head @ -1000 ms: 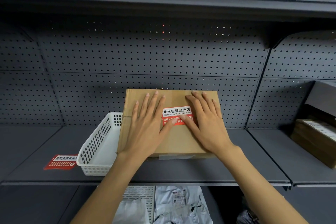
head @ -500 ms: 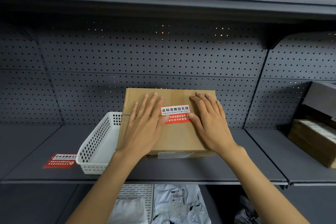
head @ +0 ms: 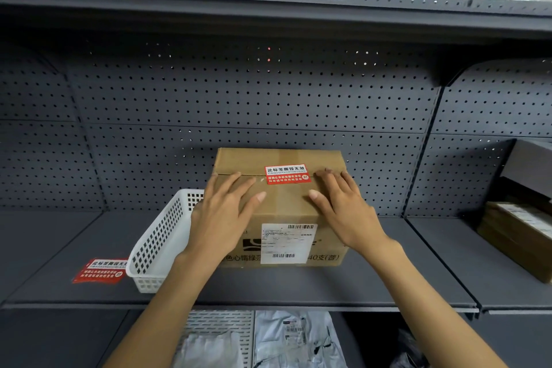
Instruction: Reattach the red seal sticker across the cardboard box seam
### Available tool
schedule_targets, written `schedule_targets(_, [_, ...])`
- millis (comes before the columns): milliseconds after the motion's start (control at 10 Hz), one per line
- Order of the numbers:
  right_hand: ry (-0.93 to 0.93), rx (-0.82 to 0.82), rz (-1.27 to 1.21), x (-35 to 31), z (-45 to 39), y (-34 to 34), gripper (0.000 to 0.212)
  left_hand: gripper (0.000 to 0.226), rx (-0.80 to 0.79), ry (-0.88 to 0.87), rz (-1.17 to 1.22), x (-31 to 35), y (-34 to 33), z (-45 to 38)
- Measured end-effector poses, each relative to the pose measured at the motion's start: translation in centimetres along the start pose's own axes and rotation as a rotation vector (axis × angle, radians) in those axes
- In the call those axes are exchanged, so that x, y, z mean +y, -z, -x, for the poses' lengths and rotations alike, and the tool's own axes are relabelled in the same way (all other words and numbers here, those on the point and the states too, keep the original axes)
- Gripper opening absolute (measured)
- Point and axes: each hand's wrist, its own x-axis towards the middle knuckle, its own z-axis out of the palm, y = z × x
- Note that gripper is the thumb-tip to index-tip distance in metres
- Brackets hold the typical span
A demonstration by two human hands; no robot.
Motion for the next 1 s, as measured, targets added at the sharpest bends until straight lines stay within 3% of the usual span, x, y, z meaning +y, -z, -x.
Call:
schedule_targets(400, [0.017,0.011,-0.018,0.2,-1.3,0.2,0.052,0.063,-0.098,0.039,-0.041,-0.5,-0.7,-1.6])
schedule_targets(700, [0.036,0.012,0.074,-0.7,-1.1,-0.2,0.046,0.072,-0.075,0.027,-0.039,-0.4,-1.2,-1.6])
schedule_targets(900, [0.113,0.015,0.098,-1.9,-0.2,0.4,0.033,0.061,-0.007,-0.037,0.013,-0.6,-1.3,-0.9])
schedule_targets(1000, [0.156,0.051,0.080,-2.9,0.4,1.3,0.055,0.048,0.049,-0.086,0.073,-0.4,-1.1,-0.6])
